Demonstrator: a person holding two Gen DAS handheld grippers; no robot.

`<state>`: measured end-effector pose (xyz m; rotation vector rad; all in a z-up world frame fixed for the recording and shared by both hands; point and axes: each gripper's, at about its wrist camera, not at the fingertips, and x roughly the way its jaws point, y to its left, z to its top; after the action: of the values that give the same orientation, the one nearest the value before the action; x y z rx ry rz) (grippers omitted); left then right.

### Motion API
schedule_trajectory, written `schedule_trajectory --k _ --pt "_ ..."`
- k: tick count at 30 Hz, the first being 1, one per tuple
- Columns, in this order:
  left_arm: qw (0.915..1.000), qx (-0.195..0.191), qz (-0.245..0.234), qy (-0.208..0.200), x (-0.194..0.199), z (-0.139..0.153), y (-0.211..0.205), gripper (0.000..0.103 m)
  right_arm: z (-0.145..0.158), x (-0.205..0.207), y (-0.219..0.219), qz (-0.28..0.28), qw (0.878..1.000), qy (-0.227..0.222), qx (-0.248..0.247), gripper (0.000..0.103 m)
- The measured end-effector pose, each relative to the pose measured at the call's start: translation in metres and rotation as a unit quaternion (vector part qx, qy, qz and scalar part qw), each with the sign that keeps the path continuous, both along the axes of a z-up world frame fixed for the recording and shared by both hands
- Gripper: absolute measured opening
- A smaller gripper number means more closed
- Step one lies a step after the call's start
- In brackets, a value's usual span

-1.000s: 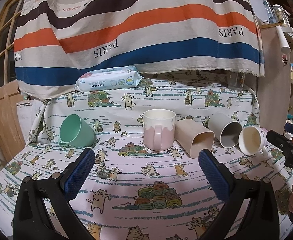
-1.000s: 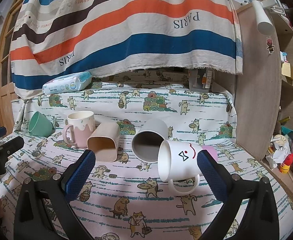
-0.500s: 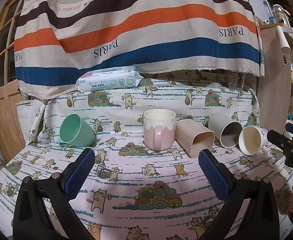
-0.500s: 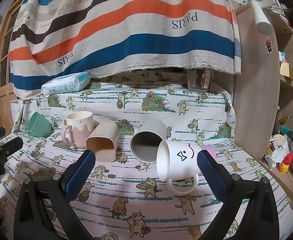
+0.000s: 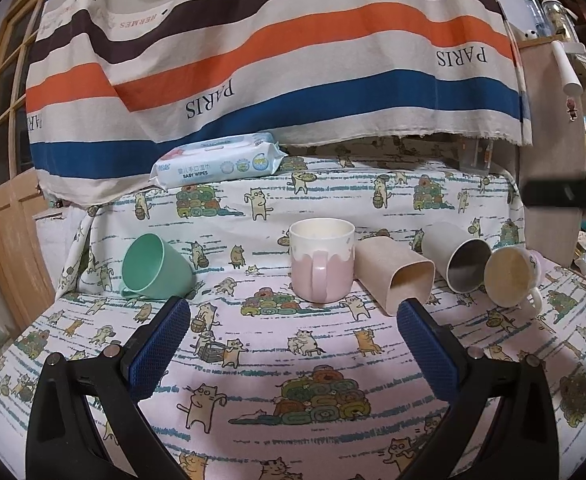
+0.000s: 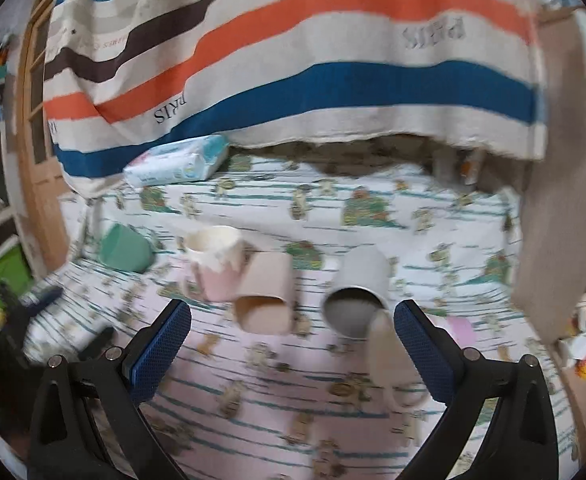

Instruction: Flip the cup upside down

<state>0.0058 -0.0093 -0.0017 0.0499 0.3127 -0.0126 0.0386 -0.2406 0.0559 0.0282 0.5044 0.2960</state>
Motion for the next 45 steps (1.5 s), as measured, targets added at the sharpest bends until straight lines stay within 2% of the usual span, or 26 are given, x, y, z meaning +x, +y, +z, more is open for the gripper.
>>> schedule_trajectory --k 4,6,12,16,21,26,30,38,45 --pt "0.9997 0.000 0.016 0.018 0.007 -0.002 0.001 0.103 0.004 0.050 0.015 0.042 0.991 0.123 0.041 0.102" --pt "0.9996 -0.001 0.022 0.020 0.009 -0.002 0.002 0.103 -0.002 0.074 0.022 0.042 0.985 0.161 0.047 0.100" --pt "0.9998 -0.002 0.010 0.016 0.007 -0.003 0.001 0.103 -0.020 0.142 0.048 0.000 0.973 0.230 -0.017 0.092" --pt "0.9999 -0.002 0.003 0.015 0.006 -0.002 0.001 0.103 -0.036 0.182 0.062 -0.017 0.963 0.262 -0.059 0.092" --pt "0.9999 -0.012 0.004 0.008 0.003 0.000 0.004 0.103 -0.069 0.224 0.078 -0.018 0.946 0.312 -0.081 0.090" --pt "0.9999 -0.012 0.003 0.006 0.002 0.000 0.004 0.103 -0.091 0.237 0.089 -0.013 0.939 0.329 -0.104 0.086" --pt "0.9999 -0.012 0.002 0.006 0.002 0.000 0.004 0.103 -0.096 0.238 0.089 -0.015 0.939 0.325 -0.112 0.070" --pt "0.9999 -0.015 -0.008 0.000 0.000 0.000 0.005 0.103 -0.091 0.214 0.073 -0.011 0.946 0.305 -0.111 0.070" --pt "0.9998 -0.015 -0.012 -0.004 -0.002 0.000 0.004 0.103 -0.083 0.196 0.030 -0.049 0.948 0.290 -0.118 0.070"
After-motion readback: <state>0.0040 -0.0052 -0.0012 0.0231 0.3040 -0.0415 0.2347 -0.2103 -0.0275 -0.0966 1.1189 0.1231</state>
